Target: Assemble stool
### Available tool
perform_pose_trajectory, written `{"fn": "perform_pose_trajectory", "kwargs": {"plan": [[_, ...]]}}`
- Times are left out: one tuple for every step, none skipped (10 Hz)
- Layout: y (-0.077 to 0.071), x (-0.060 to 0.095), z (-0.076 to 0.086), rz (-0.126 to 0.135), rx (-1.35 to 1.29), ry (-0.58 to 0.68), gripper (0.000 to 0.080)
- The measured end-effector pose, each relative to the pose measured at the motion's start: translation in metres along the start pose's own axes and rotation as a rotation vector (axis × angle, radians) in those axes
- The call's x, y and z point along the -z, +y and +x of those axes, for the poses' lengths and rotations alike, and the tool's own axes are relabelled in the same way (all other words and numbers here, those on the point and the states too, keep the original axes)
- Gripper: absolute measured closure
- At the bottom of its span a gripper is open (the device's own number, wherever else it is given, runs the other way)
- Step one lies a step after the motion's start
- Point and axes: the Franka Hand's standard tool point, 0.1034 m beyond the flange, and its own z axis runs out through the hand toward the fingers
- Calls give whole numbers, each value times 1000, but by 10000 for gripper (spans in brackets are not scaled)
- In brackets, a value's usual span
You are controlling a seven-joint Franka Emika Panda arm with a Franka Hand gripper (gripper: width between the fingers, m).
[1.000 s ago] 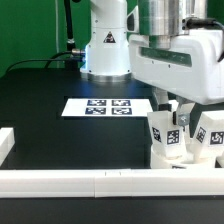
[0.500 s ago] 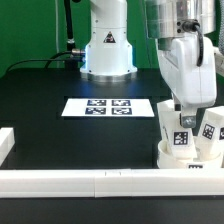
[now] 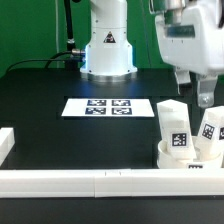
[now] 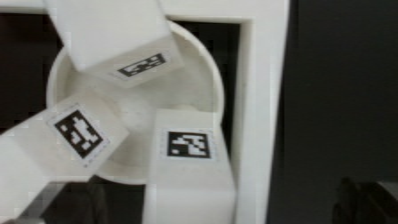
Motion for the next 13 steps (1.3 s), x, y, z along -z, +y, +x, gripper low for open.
{"fn": "perform_pose_trajectory", "kwargs": {"plan": [[1, -2, 0, -4, 19, 1, 151], [1, -3, 0, -5, 64, 2, 151], [2, -3, 1, -6, 147, 2, 151], [4, -6, 1, -19, 311, 3, 151], [4, -6, 1, -25, 504, 2, 151], [2, -6, 2, -30, 688, -4, 151], [1, -7, 5, -28, 795, -4, 151], [1, -7, 5, -29, 839, -4, 151], [1, -7, 5, -30, 907, -4, 151], [1, -7, 5, -30, 959, -5, 151], [1, -7, 6, -31, 1029, -5, 151], [1, -7, 6, -31, 1073, -6, 151], [1, -7, 6, -32, 1173, -6, 151]]}}
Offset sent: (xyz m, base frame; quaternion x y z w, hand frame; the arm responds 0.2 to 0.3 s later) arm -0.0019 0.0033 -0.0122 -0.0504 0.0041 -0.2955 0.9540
